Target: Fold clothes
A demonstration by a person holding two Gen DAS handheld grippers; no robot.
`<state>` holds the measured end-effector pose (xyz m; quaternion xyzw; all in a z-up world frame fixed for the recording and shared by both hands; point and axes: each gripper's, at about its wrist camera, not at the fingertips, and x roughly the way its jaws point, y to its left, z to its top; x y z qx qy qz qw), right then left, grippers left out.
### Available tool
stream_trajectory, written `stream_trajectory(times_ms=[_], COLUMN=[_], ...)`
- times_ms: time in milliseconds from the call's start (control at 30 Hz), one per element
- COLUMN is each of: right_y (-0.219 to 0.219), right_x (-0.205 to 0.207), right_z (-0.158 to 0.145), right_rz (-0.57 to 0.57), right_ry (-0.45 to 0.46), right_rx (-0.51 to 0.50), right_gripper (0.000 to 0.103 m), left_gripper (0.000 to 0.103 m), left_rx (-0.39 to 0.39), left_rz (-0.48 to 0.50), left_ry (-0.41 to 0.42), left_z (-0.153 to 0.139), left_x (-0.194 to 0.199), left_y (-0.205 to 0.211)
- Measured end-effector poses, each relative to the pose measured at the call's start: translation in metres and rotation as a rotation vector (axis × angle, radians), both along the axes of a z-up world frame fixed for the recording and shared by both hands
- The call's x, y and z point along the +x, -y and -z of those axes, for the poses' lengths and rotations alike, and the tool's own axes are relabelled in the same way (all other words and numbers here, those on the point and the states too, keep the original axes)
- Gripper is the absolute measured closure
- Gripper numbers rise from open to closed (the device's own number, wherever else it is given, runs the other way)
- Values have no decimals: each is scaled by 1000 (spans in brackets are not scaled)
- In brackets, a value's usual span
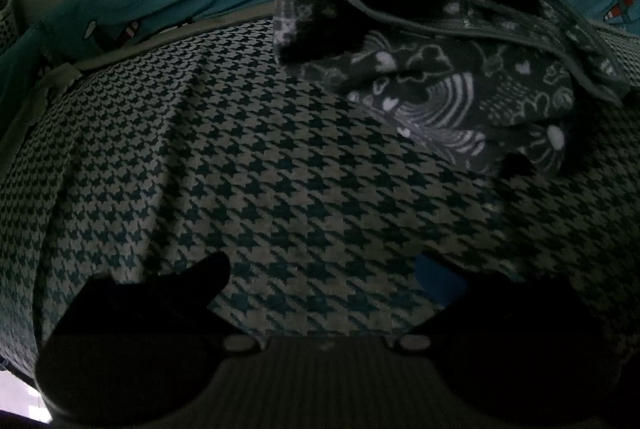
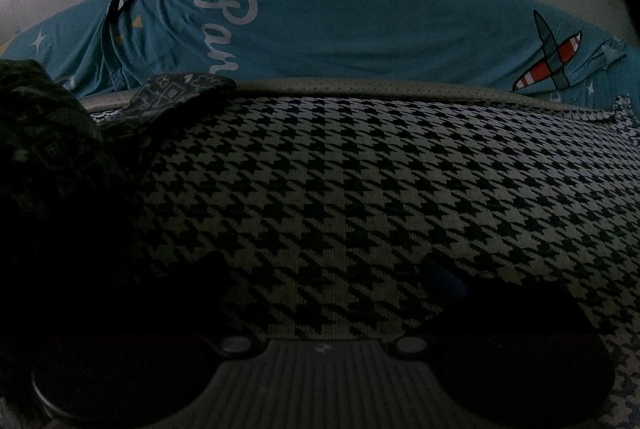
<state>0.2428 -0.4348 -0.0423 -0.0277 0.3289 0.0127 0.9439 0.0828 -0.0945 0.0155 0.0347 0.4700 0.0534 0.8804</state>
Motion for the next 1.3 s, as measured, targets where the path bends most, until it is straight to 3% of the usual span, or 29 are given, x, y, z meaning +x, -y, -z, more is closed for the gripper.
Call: stream_trajectory(times_ms=[1300], right_y=[1], right_x=[0], right_z=[0], right_rz=[-9], right_ry=[-1], right_rx=[4], right_gripper=[0], left_gripper=[0], left_rx=[-21], left_rz=[11], left_ry=[-88], left_z=[21], left_x=[10], left_y=[7])
